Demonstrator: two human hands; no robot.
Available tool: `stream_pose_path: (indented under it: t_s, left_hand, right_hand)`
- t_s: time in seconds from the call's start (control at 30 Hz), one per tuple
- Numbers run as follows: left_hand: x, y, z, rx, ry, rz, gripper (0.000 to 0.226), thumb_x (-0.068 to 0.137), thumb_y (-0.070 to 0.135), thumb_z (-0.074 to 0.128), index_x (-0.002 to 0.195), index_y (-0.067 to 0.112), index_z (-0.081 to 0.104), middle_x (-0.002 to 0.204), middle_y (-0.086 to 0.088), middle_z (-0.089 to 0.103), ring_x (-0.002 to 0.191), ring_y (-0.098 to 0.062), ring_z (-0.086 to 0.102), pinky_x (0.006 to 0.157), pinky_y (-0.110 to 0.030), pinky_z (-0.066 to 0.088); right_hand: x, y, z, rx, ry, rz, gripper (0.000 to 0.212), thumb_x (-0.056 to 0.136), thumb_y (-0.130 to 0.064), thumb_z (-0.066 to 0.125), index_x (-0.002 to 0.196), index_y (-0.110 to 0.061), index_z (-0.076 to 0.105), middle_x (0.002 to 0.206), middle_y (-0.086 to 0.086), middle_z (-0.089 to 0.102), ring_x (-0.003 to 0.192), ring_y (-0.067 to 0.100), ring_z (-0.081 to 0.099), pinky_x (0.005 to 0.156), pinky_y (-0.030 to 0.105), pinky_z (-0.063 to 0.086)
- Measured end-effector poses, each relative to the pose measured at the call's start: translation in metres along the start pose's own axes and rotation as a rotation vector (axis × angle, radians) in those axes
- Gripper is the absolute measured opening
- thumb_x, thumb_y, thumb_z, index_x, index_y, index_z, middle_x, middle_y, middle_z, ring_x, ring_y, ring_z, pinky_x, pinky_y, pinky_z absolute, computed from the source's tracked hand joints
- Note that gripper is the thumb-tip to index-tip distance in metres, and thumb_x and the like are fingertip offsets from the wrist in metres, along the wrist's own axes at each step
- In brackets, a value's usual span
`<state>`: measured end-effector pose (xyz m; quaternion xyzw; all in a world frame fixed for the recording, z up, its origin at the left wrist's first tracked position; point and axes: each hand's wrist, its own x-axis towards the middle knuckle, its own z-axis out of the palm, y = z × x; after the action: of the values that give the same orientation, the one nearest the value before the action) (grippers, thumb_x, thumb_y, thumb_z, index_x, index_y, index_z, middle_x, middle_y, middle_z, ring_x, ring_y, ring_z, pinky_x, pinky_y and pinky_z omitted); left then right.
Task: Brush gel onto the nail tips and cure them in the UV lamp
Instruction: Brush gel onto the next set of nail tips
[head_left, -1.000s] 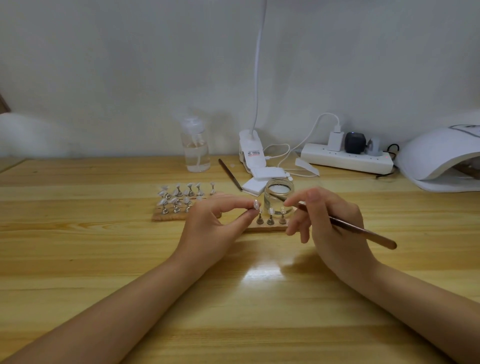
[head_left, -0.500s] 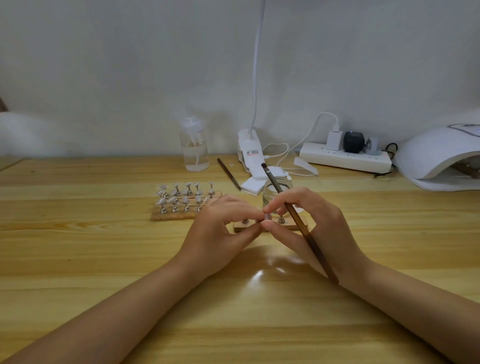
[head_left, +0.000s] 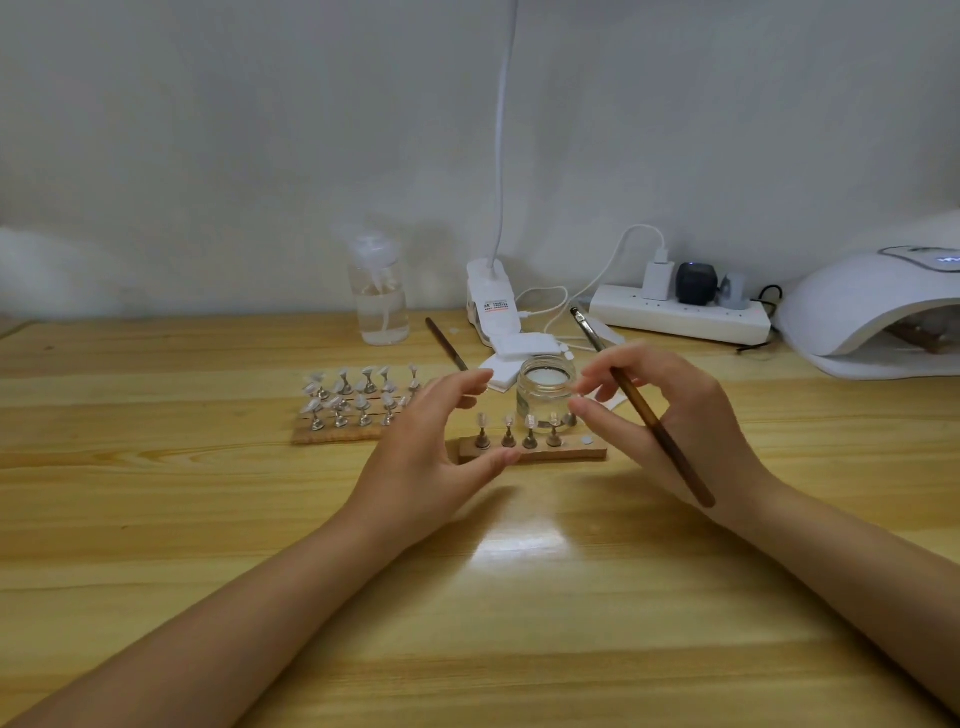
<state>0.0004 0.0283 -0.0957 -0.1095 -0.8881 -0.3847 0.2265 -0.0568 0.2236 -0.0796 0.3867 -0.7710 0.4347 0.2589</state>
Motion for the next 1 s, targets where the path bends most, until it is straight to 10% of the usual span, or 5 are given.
stream_pose_path:
  t_s: [0.63,1.0]
  left_hand:
    - [0.001,-0.009,0.002,-0.057,-0.068,-0.094,0.05,0.079,0.017,0.07,0.122,0.029,0.048,0.096,0.011,0.063,0.095,0.003,0.056,0.085,-0.012,0.04]
    - [0.0,-0.003,0.001,-0.109,0.033,0.039,0.054,0.069,0.009,0.077,0.107,0.038,0.051,0.083,0.011,0.066,0.086,0.012,0.055,0.075,0.001,0.034]
  right_hand:
    - [-0.003,0.014,-0.006,-0.123,-0.099,0.01,0.015,0.077,-0.014,0.073,0.09,-0.01,0.065,0.081,0.0,0.067,0.074,0.013,0.063,0.072,0.01,0.044]
    - [-0.018,-0.03,0.02,0.28,0.0,-0.055,0.046,0.096,-0.05,0.02,0.096,-0.028,0.061,0.067,-0.007,0.063,0.059,0.005,0.057,0.053,0.019,0.046]
